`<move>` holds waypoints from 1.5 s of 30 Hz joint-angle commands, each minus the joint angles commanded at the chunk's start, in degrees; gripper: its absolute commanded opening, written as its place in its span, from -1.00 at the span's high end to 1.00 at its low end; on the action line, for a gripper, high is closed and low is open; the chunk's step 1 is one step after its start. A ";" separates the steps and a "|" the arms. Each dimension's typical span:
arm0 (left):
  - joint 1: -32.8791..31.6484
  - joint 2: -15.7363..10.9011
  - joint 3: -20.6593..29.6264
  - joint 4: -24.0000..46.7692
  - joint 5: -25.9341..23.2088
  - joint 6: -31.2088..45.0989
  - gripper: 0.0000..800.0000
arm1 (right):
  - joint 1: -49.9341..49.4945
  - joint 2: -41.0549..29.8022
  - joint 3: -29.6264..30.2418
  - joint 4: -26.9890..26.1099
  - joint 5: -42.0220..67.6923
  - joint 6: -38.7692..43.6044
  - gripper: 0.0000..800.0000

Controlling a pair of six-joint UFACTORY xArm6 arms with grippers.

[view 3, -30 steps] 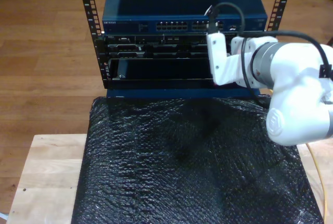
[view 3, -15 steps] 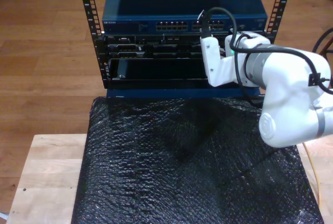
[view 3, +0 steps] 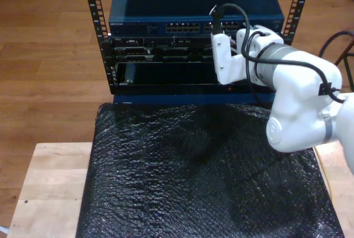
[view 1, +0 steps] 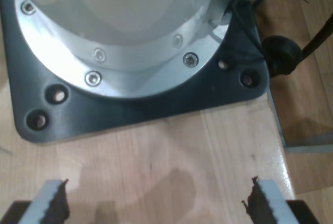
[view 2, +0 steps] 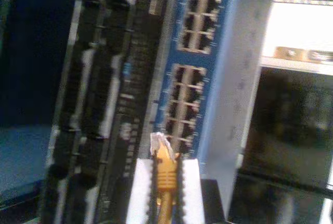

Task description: Grab the cable and plug it in

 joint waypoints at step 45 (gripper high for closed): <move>0.00 0.00 0.00 0.00 0.00 0.00 -1.00 | 2.90 17.14 -4.57 5.63 -33.85 2.73 1.00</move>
